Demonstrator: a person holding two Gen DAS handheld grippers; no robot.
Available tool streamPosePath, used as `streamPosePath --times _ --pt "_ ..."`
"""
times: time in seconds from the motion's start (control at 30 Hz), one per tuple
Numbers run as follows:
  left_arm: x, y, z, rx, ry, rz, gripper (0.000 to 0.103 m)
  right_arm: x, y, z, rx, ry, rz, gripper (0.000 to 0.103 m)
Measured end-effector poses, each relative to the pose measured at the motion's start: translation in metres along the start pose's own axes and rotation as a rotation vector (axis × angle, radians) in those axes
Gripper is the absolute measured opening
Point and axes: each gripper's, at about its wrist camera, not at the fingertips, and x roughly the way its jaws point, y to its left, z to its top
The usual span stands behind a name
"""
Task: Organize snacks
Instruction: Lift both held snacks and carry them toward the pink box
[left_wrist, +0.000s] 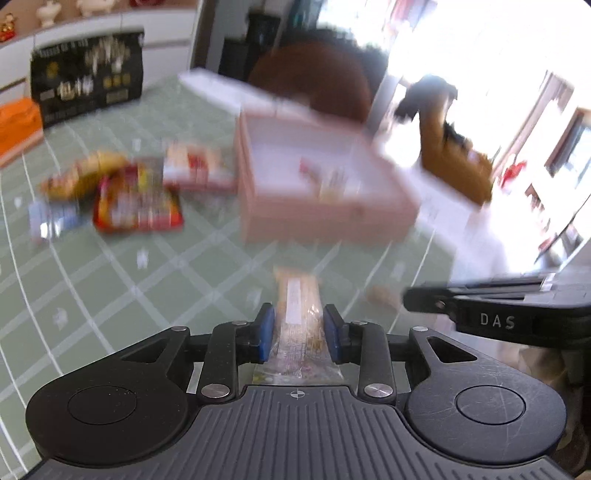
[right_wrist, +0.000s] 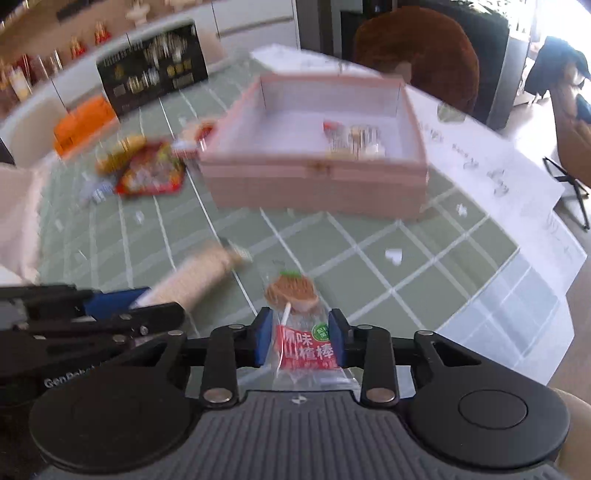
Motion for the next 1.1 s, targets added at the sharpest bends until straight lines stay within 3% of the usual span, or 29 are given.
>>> streamPosePath --times 0.03,0.1,0.13,0.27,0.4,0.5,0.6,0.67,0.73,0.83,0.9,1.0,1.03,1.1 --pt "-0.010 0.000 0.014 -0.011 -0.045 -0.016 0.030 -0.009 -0.001 0.008 0.003 -0.017 0.014 0.000" --pt "-0.028 -0.003 0.039 -0.016 -0.125 -0.027 0.019 -0.028 -0.005 0.027 0.007 -0.079 0.037 0.001" --pt "-0.035 -0.002 0.051 -0.018 -0.158 -0.031 0.005 -0.037 -0.006 0.039 -0.003 -0.113 0.045 0.001" --pt "-0.051 0.003 0.080 -0.052 -0.200 -0.035 0.006 -0.052 -0.013 0.067 -0.039 -0.172 0.058 0.002" --pt "-0.036 0.009 0.068 -0.042 -0.138 -0.007 0.007 -0.029 -0.028 0.060 -0.040 -0.107 0.040 0.004" --pt "-0.016 0.021 0.052 -0.068 -0.056 -0.012 0.009 -0.004 -0.037 0.040 -0.015 -0.011 0.033 0.008" --pt "0.006 0.042 0.040 -0.169 0.043 -0.019 0.012 0.013 -0.037 0.015 -0.033 0.059 0.009 0.018" --pt "0.018 0.048 0.032 -0.246 0.066 0.034 0.014 0.018 -0.036 0.003 -0.042 0.069 -0.007 0.042" --pt "0.029 0.051 0.028 -0.339 0.087 0.095 0.015 0.022 -0.037 -0.008 -0.041 0.069 -0.018 0.051" --pt "0.050 0.051 0.028 -0.453 0.116 0.103 0.019 0.028 -0.037 -0.017 -0.034 0.070 -0.028 0.055" --pt "0.066 0.042 0.032 -0.433 0.129 0.133 0.020 0.032 -0.037 -0.023 -0.032 0.069 -0.032 0.055" --pt "0.089 0.020 0.036 -0.302 0.174 0.223 0.024 0.038 -0.040 -0.031 -0.021 0.070 -0.030 0.057" --pt "0.093 0.014 0.036 -0.250 0.169 0.248 0.036 0.037 -0.039 -0.034 -0.025 0.049 -0.030 0.061" --pt "0.101 0.007 0.033 -0.180 0.172 0.281 0.045 0.037 -0.037 -0.038 -0.047 0.037 -0.046 0.067"
